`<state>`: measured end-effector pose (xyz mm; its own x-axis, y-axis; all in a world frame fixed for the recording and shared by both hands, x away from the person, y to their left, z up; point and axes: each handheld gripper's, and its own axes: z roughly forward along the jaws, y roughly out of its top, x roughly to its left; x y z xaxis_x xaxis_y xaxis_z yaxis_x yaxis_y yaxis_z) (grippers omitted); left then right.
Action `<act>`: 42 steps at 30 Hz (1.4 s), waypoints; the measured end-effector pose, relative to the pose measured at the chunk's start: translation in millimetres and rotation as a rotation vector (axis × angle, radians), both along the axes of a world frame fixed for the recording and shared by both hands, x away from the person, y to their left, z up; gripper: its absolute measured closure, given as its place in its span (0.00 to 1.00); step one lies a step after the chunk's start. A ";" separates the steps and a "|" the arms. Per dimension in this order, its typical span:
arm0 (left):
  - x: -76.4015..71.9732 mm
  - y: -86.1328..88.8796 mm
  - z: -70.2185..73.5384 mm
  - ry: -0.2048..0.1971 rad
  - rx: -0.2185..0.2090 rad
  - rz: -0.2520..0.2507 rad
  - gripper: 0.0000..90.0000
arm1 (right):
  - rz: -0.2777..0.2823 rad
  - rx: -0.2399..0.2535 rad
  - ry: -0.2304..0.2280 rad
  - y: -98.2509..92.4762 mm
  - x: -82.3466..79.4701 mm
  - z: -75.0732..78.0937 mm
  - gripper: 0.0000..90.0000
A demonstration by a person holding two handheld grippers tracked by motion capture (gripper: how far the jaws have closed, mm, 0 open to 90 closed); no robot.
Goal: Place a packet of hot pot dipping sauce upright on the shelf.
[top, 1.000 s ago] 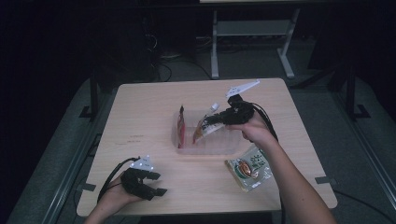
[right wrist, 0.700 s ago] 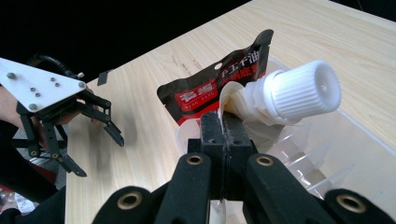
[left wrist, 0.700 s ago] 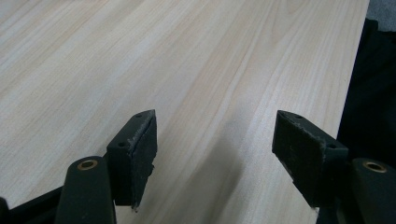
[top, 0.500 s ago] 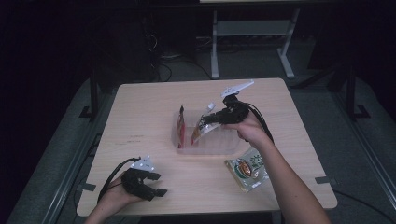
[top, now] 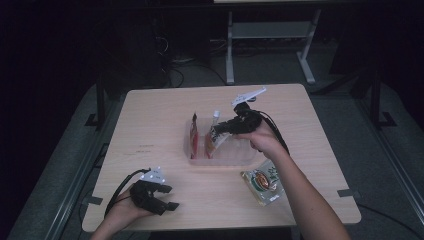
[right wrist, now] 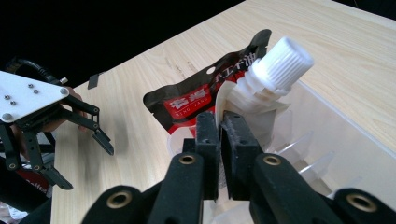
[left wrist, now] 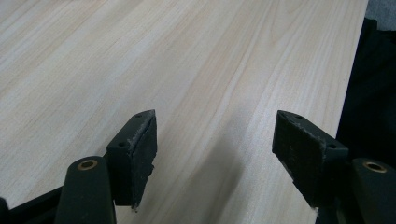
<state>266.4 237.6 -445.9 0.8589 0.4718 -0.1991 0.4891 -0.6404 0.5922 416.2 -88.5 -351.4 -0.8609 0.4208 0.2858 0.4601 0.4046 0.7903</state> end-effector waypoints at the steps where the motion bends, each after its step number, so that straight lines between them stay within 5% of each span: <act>1: 0.0 0.0 0.1 0.000 0.000 0.000 0.34 | 0.002 0.003 -0.002 0.7 -0.3 0.0 0.91; 18: 0.2 0.2 0.7 -0.001 -0.014 0.016 0.34 | -0.029 0.010 -0.062 -17.9 -22.2 10.8 0.47; 42: 0.9 1.0 1.0 -0.004 -0.011 0.014 0.34 | -0.073 -0.102 -0.161 -62.1 -83.9 4.0 0.46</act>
<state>267.2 238.5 -444.9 0.8531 0.4815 -0.2009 0.4954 -0.6267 0.6016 332.3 -150.6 -347.5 -0.8583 0.5034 0.0996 0.3621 0.4566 0.8127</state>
